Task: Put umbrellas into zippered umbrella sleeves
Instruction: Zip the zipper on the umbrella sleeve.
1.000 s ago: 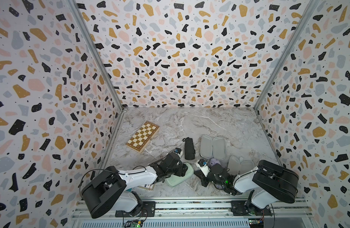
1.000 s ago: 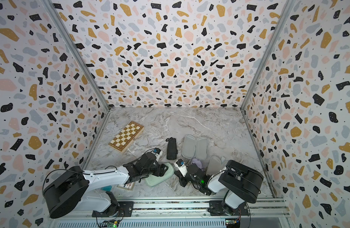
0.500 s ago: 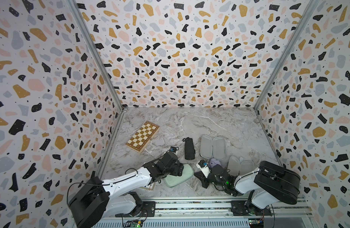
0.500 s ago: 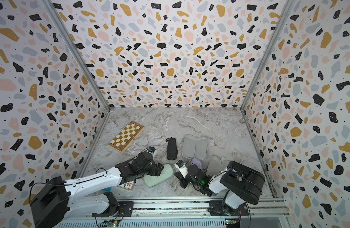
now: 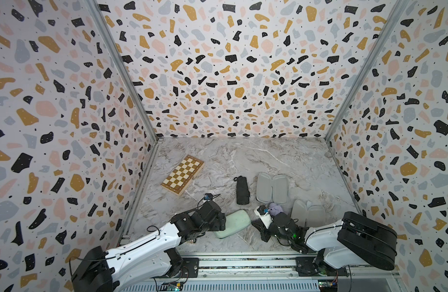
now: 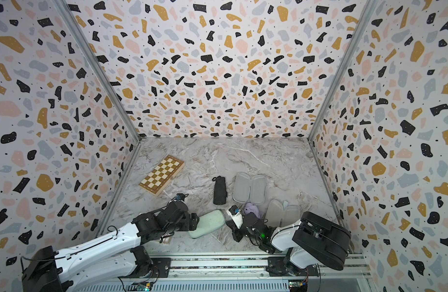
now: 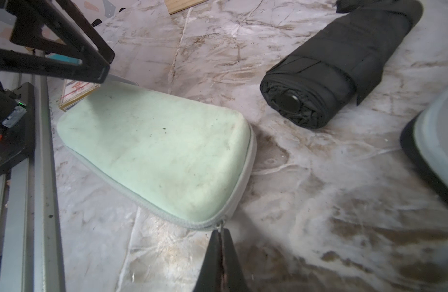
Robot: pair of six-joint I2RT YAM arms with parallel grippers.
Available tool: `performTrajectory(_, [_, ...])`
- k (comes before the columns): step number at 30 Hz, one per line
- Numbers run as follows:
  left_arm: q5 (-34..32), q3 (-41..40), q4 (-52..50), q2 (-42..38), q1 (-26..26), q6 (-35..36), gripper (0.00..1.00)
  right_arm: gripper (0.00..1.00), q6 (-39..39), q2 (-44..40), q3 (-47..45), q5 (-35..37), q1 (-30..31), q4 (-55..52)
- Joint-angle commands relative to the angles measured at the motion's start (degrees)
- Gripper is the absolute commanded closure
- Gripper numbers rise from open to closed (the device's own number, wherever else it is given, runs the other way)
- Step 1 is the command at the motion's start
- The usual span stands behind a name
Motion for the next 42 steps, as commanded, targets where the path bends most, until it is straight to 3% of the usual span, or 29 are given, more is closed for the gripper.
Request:
performTrajectory(1, [0.79, 0.38, -6.40, -4.22, -0.31, -2.32, 0.08, 1.00, 0.53, -1.46, 0.10, 1.05, 0.78, -1.13])
performTrajectory(4, [7.69, -4.45, -0.60, -7.41, -0.29, -5.93, 0.01, 1.00, 0.62, -0.50, 0.75, 1.12, 1.19, -1.48])
performTrajectory(7, [11.23, -5.39, 1.11, -6.19, -0.38, -6.85, 0.01, 1.00, 0.87, -0.17, 0.72, 1.96, 2.32, -1.43])
performTrajectory(13, [11.32, -7.99, 9.52, -0.48, -0.38, -6.54, 0.01, 1.00, 1.24, 0.35, 0.45, -0.36, 4.64, 1.34])
performTrajectory(28, [0.21, -12.27, 11.49, 1.56, 1.17, -5.61, 0.38, 1.00, -1.82, 0.86, -1.45, -1.15, 4.22, 4.02])
performTrajectory(36, [-1.43, -13.49, 12.57, 4.85, 2.77, -4.72, 0.46, 1.00, -4.10, 0.22, -0.96, -2.40, 1.46, 3.98])
performTrajectory(42, [-0.26, -13.84, 16.55, 11.52, 3.43, -4.55, 0.50, 1.00, -4.39, 0.26, -0.60, -2.91, -1.27, 3.76])
